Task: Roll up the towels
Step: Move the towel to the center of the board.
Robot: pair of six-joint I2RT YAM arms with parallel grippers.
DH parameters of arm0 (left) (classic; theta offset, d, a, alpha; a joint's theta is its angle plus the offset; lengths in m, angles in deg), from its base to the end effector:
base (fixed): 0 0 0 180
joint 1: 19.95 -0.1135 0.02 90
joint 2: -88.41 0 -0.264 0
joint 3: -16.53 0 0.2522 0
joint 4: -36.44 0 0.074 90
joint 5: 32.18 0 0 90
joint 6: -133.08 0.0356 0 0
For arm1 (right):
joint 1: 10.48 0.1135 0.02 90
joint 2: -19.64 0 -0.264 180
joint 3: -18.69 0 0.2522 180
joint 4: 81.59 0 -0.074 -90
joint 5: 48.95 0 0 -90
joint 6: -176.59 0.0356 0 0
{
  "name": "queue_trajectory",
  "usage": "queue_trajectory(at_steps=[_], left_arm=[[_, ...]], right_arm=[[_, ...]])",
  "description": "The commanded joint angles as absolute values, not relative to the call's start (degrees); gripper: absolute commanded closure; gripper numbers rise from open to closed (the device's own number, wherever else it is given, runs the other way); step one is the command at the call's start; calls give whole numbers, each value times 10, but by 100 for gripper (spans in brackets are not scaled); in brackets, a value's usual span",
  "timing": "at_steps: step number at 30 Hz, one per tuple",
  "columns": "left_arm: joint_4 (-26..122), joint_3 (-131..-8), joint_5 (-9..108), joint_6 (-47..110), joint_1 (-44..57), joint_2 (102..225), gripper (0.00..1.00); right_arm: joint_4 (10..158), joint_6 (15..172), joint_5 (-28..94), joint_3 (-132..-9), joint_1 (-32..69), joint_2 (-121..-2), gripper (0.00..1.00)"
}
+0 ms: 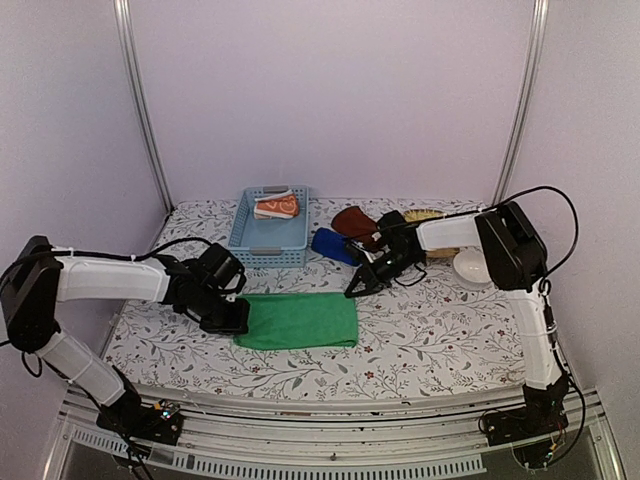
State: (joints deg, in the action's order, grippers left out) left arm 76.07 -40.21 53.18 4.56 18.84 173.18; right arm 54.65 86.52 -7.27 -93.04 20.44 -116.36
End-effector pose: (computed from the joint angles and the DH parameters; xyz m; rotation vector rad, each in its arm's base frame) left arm 0.2010 -0.1652 0.1566 0.0296 2.8540 -0.4423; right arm 0.3950 0.2676 0.1026 -0.9514 2.5485 1.3118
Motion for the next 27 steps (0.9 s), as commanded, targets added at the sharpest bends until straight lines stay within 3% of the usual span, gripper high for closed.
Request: queue_trajectory(at_steps=[1, 6, 19, 27], left_arm=[[801, -503, 620, 108, 177, 1772, 96], [820, -599, 635, 154, 176, 1822, 87], [719, -661, 573, 163, 184, 1938, 87], [688, -746, 528, 190, 212, 2065, 86]], right_arm=[[491, 806, -45, -775, 200, -1061, 95], [472, 742, -73, -675, 216, -930, 95], [520, 647, 8, -673, 153, -767, 88], [573, 630, 34, -610, 138, -673, 71]])
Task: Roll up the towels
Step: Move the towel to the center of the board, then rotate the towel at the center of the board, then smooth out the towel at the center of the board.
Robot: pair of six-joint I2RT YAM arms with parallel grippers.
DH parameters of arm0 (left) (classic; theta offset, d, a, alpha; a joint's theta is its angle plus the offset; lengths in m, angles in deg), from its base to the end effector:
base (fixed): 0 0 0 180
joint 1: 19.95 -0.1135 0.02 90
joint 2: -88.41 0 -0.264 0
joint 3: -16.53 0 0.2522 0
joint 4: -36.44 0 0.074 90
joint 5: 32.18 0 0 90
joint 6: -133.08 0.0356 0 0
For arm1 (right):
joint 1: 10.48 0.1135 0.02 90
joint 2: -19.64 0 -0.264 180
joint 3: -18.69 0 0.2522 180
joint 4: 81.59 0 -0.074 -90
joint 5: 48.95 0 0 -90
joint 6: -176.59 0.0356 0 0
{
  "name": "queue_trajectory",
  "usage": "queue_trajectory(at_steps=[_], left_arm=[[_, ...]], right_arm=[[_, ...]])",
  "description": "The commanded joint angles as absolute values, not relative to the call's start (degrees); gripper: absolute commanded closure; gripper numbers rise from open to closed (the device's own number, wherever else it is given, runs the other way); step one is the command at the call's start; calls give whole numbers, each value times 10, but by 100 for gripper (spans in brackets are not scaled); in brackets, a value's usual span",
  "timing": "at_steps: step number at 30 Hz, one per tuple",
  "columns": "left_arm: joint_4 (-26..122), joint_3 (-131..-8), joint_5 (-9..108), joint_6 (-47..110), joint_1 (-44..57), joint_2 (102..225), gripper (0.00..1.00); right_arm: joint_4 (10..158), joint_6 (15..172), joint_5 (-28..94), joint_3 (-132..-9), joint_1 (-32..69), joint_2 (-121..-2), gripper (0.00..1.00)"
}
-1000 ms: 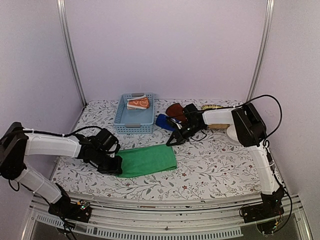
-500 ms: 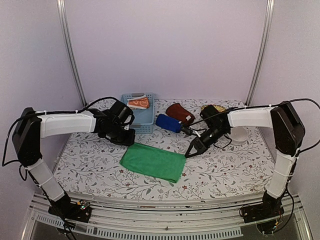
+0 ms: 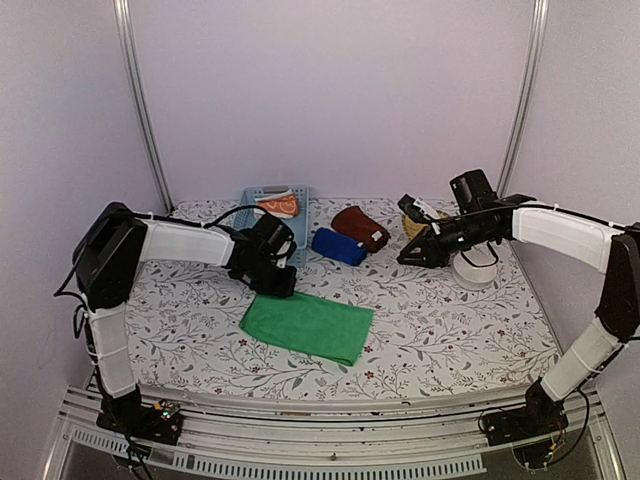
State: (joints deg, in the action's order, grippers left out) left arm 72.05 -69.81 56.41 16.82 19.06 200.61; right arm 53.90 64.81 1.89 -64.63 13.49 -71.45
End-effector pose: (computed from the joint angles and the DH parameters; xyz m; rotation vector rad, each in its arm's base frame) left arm 0.3095 -0.2519 0.1516 0.3090 2.6897 -0.3993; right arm 0.2989 0.1575 0.2630 -1.1859 2.0704 0.8578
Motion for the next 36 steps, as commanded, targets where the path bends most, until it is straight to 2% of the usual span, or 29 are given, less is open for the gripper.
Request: queue_trajectory(at_steps=[1, 7, 12, 14, 17, 18, 19, 20, 21, 24, 26, 27, 29, 30, 31, 34, 36], left_arm=[[683, -764, 515, 192, 219, 2086, 86], [727, -945, 486, 252, 278, 2220, 86], [729, -1053, 454, 326, 322, 2269, 85], [720, -1048, 451, 363, 333, 2245, 84], [617, -930, 466, 397, 351, 2141, 78], [554, -878, 476, 404, 357, 2101, 75], [519, -830, 482, 408, 360, 2063, 71], [496, -793, 485, 407, 364, 2031, 68], [486, -761, 483, 403, 367, 2000, 67], [494, -692, 466, 366, 372, 1946, 69], [494, -645, 434, 340, 376, 1928, 75], [490, -617, 417, 330, 380, 1919, 80], [481, -581, 388, 317, 390, 1908, 87], [477, -571, 381, 314, 396, 1909, 90], [476, -562, 374, 311, 400, 1910, 92], [469, -541, 367, 307, 413, 1918, 99], [469, -532, 365, 308, 420, 1923, 100]], right_arm=[[572, 630, 33, -605, 138, -668, 70], [552, 616, 17, -597, 132, -641, 69], [522, 597, 7, -615, 114, -604, 68], [525, 594, 9, -616, 98, -591, 67], [546, 602, 33, -613, 85, -578, 66], [558, 606, 45, -612, 84, -578, 63], [573, 614, 59, -609, 82, -580, 50], [590, 625, 71, -608, 80, -585, 28], [596, 645, 69, -610, 79, -593, 2], [596, 654, 9, -626, 78, -625, 1], [566, 642, -43, -662, 80, -662, 1], [551, 639, -61, -685, 83, -685, 7], [527, 644, -84, -728, 89, -735, 37], [517, 647, -97, -749, 92, -761, 56], [509, 652, -111, -765, 93, -791, 69], [504, 678, -148, -800, 104, -875, 90], [509, 686, -148, -816, 122, -916, 94]])
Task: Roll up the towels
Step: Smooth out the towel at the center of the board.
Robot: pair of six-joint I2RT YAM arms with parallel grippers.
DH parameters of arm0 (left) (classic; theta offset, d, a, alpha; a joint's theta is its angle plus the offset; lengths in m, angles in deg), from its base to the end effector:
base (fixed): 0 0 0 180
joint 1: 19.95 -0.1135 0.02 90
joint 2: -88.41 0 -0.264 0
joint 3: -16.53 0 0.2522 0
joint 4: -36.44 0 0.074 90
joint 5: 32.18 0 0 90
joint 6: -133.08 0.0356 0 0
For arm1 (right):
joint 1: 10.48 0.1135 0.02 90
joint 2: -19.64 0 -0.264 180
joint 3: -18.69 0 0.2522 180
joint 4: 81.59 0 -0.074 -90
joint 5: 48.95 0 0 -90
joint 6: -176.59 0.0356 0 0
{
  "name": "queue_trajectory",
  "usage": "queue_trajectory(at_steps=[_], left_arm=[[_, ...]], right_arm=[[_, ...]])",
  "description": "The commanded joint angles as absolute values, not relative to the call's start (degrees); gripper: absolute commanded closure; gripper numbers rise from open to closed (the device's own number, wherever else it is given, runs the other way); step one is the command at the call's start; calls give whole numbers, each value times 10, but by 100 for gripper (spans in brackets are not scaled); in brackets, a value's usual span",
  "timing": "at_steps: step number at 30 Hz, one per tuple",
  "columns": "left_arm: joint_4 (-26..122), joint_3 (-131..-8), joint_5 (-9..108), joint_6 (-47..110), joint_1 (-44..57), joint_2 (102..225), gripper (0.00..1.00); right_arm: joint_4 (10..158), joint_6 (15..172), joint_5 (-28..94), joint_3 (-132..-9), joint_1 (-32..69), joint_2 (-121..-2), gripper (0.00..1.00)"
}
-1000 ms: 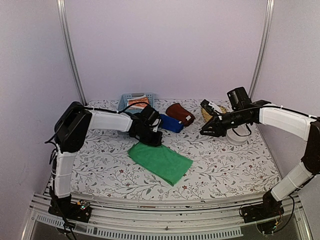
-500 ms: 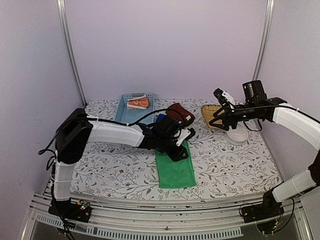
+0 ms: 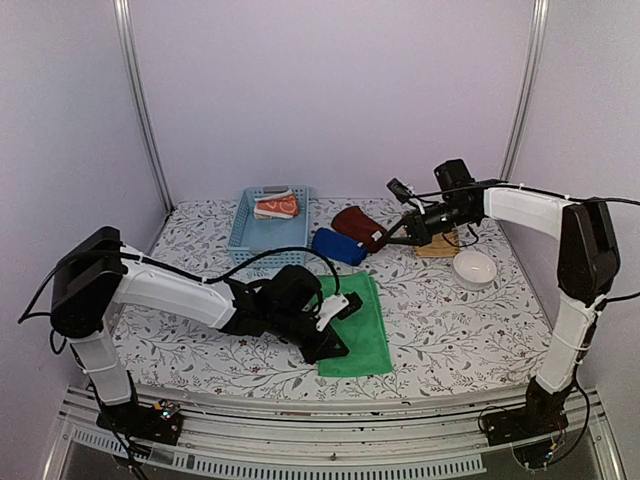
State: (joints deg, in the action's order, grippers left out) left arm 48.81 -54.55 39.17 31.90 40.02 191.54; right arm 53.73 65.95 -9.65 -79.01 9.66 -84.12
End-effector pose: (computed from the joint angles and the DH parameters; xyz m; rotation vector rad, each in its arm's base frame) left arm 0.1756 -0.3266 0.1614 1.1948 2.2151 -0.9491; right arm 0.3611 0.1618 0.2685 -1.1420 1.9796 1.0641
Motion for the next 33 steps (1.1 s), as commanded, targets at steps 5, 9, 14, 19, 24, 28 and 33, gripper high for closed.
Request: queue_trajectory(at_steps=[5, 9, 14, 19, 24, 28, 33], left_arm=[[474, -521, 372, 302, 424, 1952, 100], [469, -509, 381, 301, 429, 1973, 100], [468, -500, 393, 301, 435, 1981, 100], [481, -495, 411, 306, 444, 1951, 100], [388, -418, 418, 326, 457, 1892, 99], [418, -435, 400, 326, 454, 1947, 100], [426, -444, 403, 320, 453, 1969, 99]], right_arm=[[510, 705, -148, -869, 155, -1015, 95], [512, 728, -150, -895, 161, -1081, 96], [522, 762, -104, -912, 161, -1137, 96], [536, 823, -35, -915, 156, -1178, 97], [535, 834, -48, -913, 155, -1193, 96], [535, 835, -50, -904, 156, -1186, 96], [534, 831, -60, -895, 156, -1166, 93]])
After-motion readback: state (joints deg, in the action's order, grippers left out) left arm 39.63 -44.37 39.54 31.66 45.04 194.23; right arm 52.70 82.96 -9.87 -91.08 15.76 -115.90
